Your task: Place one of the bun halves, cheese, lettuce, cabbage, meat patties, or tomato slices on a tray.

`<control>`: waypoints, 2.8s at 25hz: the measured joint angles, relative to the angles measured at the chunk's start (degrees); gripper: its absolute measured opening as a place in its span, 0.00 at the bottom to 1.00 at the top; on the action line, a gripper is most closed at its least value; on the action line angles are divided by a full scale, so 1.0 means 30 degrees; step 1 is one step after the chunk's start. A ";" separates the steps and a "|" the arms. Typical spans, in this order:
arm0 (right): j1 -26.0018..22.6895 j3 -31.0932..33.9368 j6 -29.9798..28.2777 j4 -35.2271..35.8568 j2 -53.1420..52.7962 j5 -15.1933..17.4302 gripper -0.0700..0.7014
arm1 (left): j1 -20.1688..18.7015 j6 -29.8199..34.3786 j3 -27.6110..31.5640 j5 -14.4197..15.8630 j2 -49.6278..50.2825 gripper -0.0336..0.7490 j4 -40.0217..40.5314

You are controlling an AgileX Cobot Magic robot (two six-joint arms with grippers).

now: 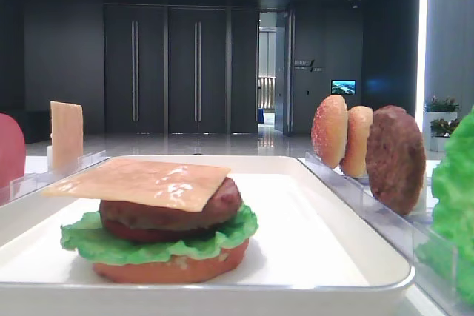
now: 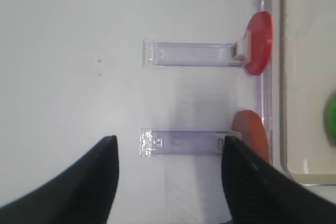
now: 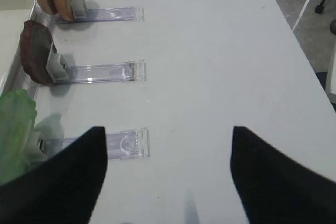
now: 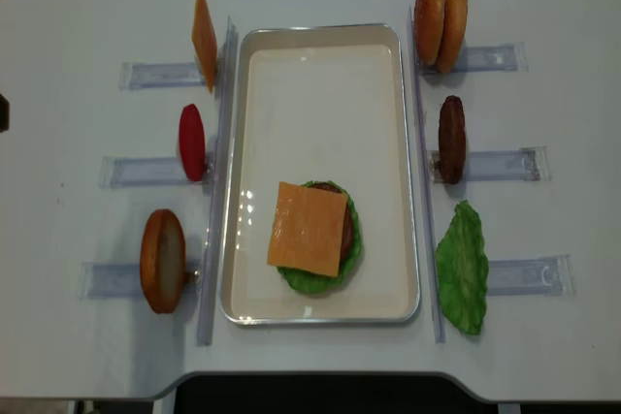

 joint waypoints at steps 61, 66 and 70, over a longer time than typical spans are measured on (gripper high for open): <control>0.0000 0.0000 0.0000 0.0021 0.0000 0.0000 0.70 | -0.4452 -0.2584 1.1967 -0.2394 -1.9527 0.93 0.1219; 0.0000 0.0000 0.0000 0.0021 0.0000 0.0000 0.70 | -0.4452 -0.2584 1.1967 -0.2398 -1.9527 0.93 0.1219; 0.0000 0.0000 0.0000 0.0021 0.0000 0.0000 0.70 | -0.4452 -0.2584 1.1967 -0.2398 -1.9527 0.93 0.1219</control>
